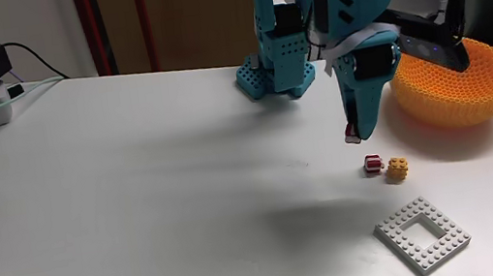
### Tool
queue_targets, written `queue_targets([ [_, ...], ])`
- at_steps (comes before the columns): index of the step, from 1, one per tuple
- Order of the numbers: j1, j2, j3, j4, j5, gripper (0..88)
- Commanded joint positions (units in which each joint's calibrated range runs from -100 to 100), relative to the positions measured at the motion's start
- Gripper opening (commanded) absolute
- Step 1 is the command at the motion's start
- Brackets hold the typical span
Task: Pick only small cubed objects and place them into the bowl
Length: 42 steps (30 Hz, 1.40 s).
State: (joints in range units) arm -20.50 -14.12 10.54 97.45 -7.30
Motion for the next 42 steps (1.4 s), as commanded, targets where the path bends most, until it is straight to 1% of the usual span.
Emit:
queue_targets([
  [1,-5.31,-4.16,-2.89,1.42,-4.05,0.0],
  [3,-9.13,-6.24,-0.96,1.51,-6.94,0.0],
  [4,-10.35,-7.95,-0.58,1.51,-7.03,0.0],
  [7,-10.44,-12.49,0.19,1.68,-8.99,0.0],
  [9,-11.46,-14.95,1.83,1.77,-9.38,0.0],
  [12,-13.70,-15.62,2.99,1.77,-10.40,0.0],
  [15,-14.91,-15.81,2.89,1.94,-12.60,0.0],
  [24,-12.68,-17.13,3.76,2.20,-16.17,0.0],
  [33,-9.79,-16.75,3.76,2.20,-15.82,0.0],
  [42,-8.48,-20.45,5.49,2.38,-23.54,0.0],
])
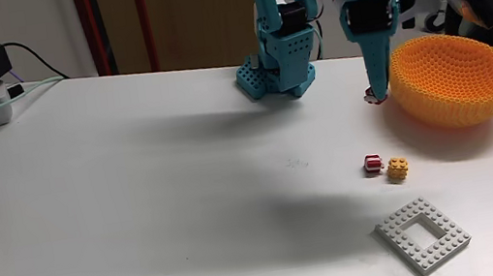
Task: Pick only small cubed objects and place them into the bowl
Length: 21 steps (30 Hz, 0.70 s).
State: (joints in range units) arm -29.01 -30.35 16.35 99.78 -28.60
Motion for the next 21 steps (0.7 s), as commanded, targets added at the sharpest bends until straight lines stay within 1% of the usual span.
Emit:
queue_targets([
  [1,0.22,-6.11,0.35,0.05,-3.42,0.0],
  [3,0.31,-9.04,1.41,-0.21,-5.03,0.0],
  [5,-2.95,-9.42,0.06,-0.30,-6.79,0.0],
  [9,-17.21,-10.18,-3.50,-0.21,-15.82,0.0],
  [14,-34.27,-10.65,-2.92,-0.56,-26.57,0.0],
  [16,-40.51,-10.56,-2.06,-1.52,-29.94,0.0],
  [18,-45.08,-10.75,0.74,-3.43,-32.63,0.0],
  [21,-46.10,-11.03,7.00,-10.46,-32.97,0.9],
])
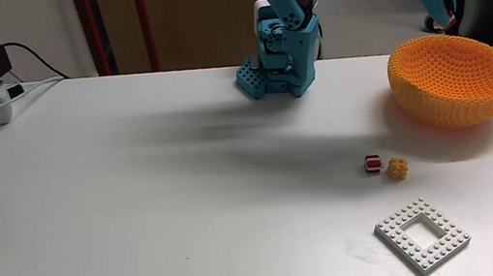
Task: Pick only small cubed objects and place them into the bowl
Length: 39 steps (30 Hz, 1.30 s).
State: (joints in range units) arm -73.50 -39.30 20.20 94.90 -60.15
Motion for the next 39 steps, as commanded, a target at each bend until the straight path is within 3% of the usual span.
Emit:
queue_targets([
  [1,-1.62,-2.08,4.69,-6.63,-1.81,2.6],
  [15,-0.03,-2.08,13.36,-12.97,-1.27,30.5],
  [22,-1.71,-1.70,13.07,-12.79,-2.44,28.0],
  [26,5.75,-1.32,11.44,-11.14,2.34,28.5],
  [33,29.14,0.29,5.95,-8.89,15.78,31.4],
  [39,37.43,12.03,0.07,-5.41,20.37,31.1],
])
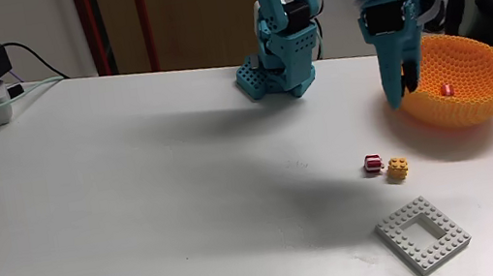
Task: Pick only small cubed objects and place them into the bowl
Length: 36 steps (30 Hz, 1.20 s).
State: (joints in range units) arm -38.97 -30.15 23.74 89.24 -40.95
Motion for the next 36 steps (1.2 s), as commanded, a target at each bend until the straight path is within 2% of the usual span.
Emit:
queue_targets([
  [1,3.00,3.64,-2.41,-0.71,1.32,31.0],
  [15,3.65,20.68,7.50,-14.96,2.93,29.9],
  [27,4.86,28.73,9.62,-19.91,2.74,28.5],
  [36,5.24,31.00,7.70,-21.04,3.13,22.1],
])
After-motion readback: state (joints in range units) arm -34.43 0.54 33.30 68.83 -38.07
